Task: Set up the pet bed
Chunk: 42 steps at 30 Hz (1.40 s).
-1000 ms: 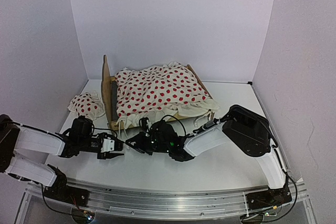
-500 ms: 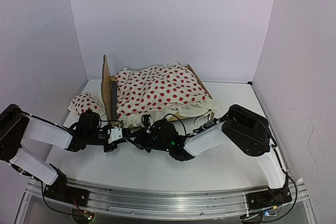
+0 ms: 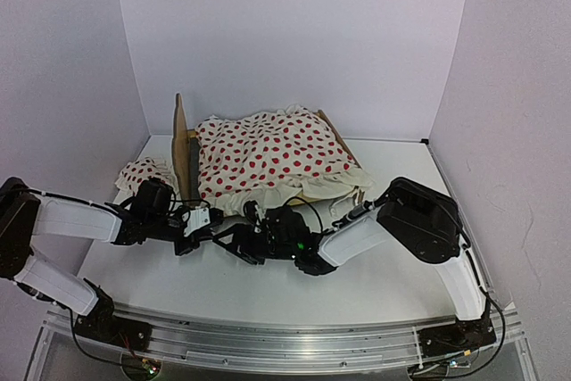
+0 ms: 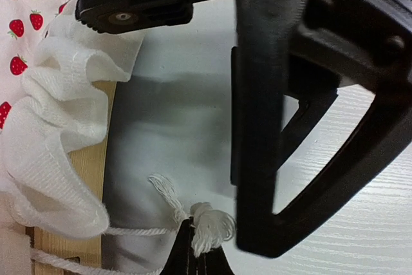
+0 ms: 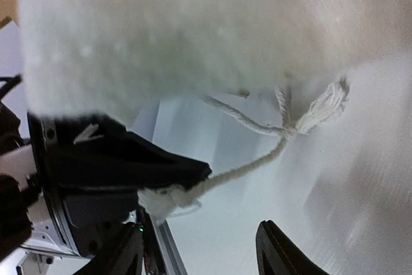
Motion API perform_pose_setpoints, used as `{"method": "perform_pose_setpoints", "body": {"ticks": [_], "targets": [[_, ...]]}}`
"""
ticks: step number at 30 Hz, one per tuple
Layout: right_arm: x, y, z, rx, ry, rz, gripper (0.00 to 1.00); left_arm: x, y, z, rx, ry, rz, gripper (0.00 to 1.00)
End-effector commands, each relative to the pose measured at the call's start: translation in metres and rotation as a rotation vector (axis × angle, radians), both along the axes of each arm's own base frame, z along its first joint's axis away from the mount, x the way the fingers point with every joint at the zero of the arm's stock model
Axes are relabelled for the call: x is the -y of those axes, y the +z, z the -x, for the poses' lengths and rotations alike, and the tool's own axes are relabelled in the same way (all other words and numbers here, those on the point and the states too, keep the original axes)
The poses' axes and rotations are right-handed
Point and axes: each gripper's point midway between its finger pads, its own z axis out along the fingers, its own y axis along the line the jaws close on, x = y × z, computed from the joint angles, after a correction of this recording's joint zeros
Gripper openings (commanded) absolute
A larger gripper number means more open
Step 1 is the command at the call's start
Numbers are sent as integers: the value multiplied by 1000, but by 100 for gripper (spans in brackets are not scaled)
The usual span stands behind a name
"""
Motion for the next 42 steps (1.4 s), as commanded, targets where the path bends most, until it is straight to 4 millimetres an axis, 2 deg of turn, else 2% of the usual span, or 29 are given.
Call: {"method": "perform_pose_setpoints", "body": {"ticks": [1,3,5,7,9,11,16,22,27,29,34,39,42], "targets": [[4,60,34,216,237,-51,62,-6,7,0,-69,59,-22,0],[13,62,43,290,298,-2,58,-9,4,-2,-102,94,-42,0],[25,54,43,391,322,94,54,-14,1,-4,-137,139,-64,0],[37,39,33,498,301,213,47,-20,-1,-4,-170,177,-81,0],[37,31,19,614,278,281,42,-24,-3,-3,-197,209,-88,0],[25,23,8,715,296,315,41,-27,-5,-2,-214,226,-95,0],[-7,22,-12,864,304,320,34,-34,-9,-3,-213,241,-96,0],[-22,5,-23,888,303,331,32,-36,-5,-11,-217,259,-63,0],[-33,2,-26,891,303,305,30,-35,-6,-11,-221,254,-51,0],[-34,-1,-26,883,300,304,28,-34,-5,-12,-222,253,-45,0],[-37,-5,-28,863,288,294,18,-32,-4,-14,-219,249,-36,0],[-40,-10,-28,856,297,288,19,-30,-3,-14,-218,243,-28,0],[-42,-12,-29,846,295,282,12,-29,-2,-14,-221,245,-24,0]]}}
